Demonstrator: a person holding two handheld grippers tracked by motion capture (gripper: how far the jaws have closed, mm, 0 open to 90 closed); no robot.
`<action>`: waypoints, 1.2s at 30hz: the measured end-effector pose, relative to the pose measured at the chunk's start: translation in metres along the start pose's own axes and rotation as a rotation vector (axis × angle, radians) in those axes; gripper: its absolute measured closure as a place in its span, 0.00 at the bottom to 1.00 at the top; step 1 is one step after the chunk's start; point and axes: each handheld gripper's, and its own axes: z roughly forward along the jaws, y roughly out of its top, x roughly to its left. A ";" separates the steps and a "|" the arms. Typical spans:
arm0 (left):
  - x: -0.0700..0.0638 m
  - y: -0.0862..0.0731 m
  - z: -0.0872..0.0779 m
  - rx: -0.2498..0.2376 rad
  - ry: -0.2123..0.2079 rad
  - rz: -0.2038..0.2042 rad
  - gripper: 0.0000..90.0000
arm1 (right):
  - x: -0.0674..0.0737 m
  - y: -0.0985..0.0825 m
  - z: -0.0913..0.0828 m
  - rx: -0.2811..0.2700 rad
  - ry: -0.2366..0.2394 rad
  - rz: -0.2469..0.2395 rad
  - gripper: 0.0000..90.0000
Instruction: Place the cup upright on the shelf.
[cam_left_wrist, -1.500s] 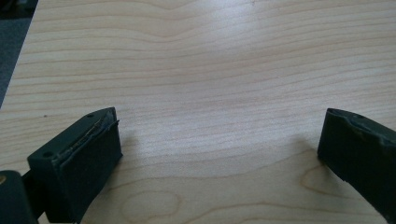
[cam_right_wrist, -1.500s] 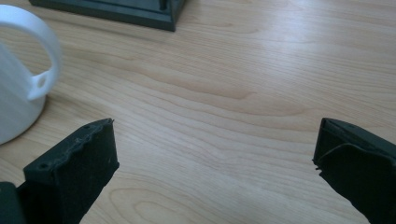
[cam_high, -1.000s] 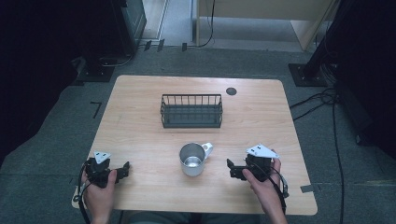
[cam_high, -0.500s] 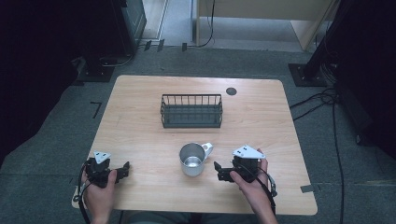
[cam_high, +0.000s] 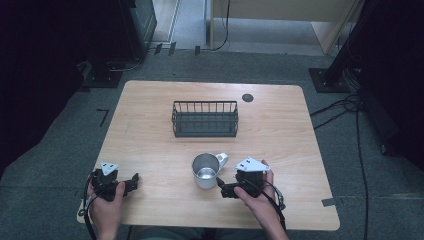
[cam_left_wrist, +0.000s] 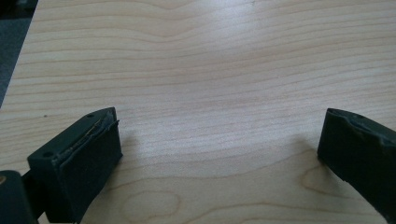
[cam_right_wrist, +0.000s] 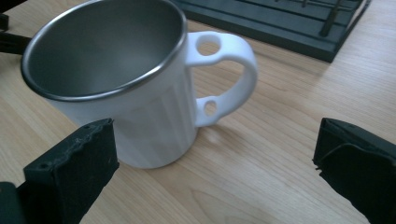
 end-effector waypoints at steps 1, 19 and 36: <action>0.000 0.000 0.000 0.000 0.000 0.000 0.00 | 0.000 0.000 0.000 0.000 0.000 0.000 0.00; 0.000 0.000 0.000 0.000 0.000 0.001 0.00 | 0.028 0.001 0.026 0.015 0.083 -0.035 0.00; 0.000 0.000 0.000 0.000 0.000 0.001 0.00 | 0.047 0.007 0.056 -0.009 0.054 -0.025 0.00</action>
